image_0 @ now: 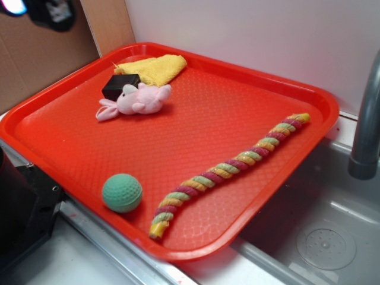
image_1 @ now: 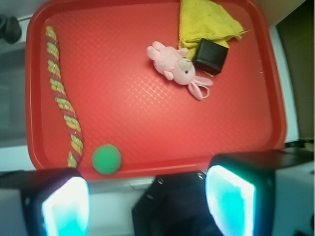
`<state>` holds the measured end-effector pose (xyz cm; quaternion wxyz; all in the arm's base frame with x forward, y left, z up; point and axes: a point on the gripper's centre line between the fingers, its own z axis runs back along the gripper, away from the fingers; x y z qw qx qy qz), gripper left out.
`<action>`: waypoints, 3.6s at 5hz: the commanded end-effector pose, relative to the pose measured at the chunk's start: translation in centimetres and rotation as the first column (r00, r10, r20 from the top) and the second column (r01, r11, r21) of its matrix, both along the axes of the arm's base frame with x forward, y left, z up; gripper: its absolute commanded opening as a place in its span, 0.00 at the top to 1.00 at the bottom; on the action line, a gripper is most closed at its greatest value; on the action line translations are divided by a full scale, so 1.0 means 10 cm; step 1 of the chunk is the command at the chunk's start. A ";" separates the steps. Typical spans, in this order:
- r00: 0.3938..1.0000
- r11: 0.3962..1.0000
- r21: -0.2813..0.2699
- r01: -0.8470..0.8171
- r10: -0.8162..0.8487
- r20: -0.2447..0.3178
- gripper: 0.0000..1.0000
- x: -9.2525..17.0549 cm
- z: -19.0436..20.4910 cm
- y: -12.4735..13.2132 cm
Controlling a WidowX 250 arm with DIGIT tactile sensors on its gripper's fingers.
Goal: Grab the multicolored rope.
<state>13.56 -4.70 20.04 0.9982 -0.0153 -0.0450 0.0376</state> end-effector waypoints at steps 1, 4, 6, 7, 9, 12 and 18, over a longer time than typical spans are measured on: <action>0.999 0.998 -0.044 0.044 -0.043 0.033 0.00 0.33 -0.38 -0.38; 0.992 0.990 -0.076 0.117 -0.120 -0.045 0.00 0.58 -1.18 -0.80; 0.976 0.978 -0.058 0.201 -0.205 -0.074 0.00 0.60 -1.52 -1.11; 0.971 0.975 -0.048 0.219 -0.222 -0.089 0.00 0.59 -1.66 -1.18; 0.978 0.984 -0.004 0.180 -0.179 -0.105 1.00 0.61 -1.85 -1.14; 0.968 0.979 0.002 0.204 -0.201 -0.148 1.00 0.69 -1.54 -0.86; 0.983 0.983 -0.026 -0.179 0.179 -0.033 1.00 0.32 0.24 0.54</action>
